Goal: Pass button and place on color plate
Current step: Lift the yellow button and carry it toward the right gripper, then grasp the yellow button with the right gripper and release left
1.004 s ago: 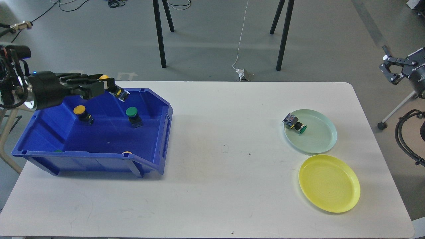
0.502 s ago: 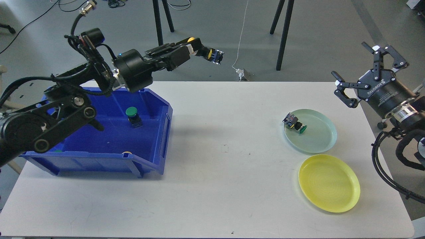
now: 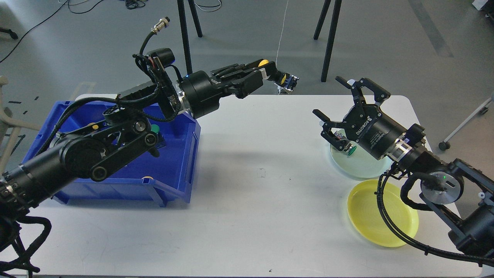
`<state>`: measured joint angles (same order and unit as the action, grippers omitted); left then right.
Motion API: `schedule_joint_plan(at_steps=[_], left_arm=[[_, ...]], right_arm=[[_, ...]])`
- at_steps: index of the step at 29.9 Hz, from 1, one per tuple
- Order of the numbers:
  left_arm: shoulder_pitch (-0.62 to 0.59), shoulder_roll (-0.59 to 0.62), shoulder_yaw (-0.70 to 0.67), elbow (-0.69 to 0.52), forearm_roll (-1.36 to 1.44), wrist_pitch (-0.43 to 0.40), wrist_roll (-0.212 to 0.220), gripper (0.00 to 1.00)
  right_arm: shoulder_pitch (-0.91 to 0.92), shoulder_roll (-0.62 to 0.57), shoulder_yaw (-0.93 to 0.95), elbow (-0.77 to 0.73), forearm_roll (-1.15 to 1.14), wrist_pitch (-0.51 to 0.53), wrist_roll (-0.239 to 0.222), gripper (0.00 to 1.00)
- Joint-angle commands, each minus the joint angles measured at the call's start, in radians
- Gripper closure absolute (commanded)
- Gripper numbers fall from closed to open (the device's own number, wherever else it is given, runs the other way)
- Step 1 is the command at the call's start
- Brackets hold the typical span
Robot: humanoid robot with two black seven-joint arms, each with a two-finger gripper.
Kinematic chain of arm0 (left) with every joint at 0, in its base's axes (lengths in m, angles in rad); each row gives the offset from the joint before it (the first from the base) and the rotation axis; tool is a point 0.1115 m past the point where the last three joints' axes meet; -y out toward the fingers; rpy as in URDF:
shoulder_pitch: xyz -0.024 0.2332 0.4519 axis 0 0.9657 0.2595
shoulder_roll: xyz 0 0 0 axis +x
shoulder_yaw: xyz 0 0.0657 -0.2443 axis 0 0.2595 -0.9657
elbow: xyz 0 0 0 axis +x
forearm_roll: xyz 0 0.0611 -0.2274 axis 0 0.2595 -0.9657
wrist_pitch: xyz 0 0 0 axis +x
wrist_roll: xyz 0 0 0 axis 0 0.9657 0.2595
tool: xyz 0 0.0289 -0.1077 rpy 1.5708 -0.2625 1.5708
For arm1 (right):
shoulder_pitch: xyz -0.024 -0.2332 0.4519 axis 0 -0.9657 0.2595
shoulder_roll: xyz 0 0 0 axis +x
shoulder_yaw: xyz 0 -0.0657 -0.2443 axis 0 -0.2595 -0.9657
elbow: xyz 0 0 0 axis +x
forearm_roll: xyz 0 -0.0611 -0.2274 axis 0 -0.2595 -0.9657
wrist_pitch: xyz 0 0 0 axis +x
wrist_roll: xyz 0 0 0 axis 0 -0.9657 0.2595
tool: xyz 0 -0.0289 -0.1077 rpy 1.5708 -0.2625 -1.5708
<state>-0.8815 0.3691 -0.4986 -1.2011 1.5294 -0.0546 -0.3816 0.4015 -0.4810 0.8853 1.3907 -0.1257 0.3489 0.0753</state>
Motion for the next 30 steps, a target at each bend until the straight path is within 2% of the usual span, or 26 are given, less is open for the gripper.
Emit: schedule_joint_plan(at_steps=[1,13,23,26,28,30], left_arm=[[0.001,-0.018,0.0,0.001,0.002,-0.001,0.001,0.77],[0.0,-0.042,0.0,0.003,0.003,-0.001,0.001,0.76],[0.0,-0.041,0.0,0.003,0.002,-0.001,0.0,0.76],[0.0,-0.041,0.0,0.003,0.003,-0.001,0.001,0.76],[0.0,-0.039,0.0,0.003,0.003,-0.002,0.001,0.75],[0.0,-0.035,0.0,0.003,0.002,-0.001,0.0,0.73]], right_arm=[[0.025,0.054,0.0,-0.001,-0.005,-0.001,0.0,0.14],[0.079,0.159,-0.003,-0.024,-0.009,-0.044,0.001,0.16],[0.085,0.159,-0.028,-0.022,-0.057,-0.041,0.0,0.58],[0.083,0.159,-0.032,-0.022,-0.057,-0.041,-0.002,0.74],[0.085,0.159,-0.037,-0.022,-0.057,-0.041,-0.002,0.79],[0.085,0.159,-0.037,-0.022,-0.057,-0.041,-0.002,0.79]])
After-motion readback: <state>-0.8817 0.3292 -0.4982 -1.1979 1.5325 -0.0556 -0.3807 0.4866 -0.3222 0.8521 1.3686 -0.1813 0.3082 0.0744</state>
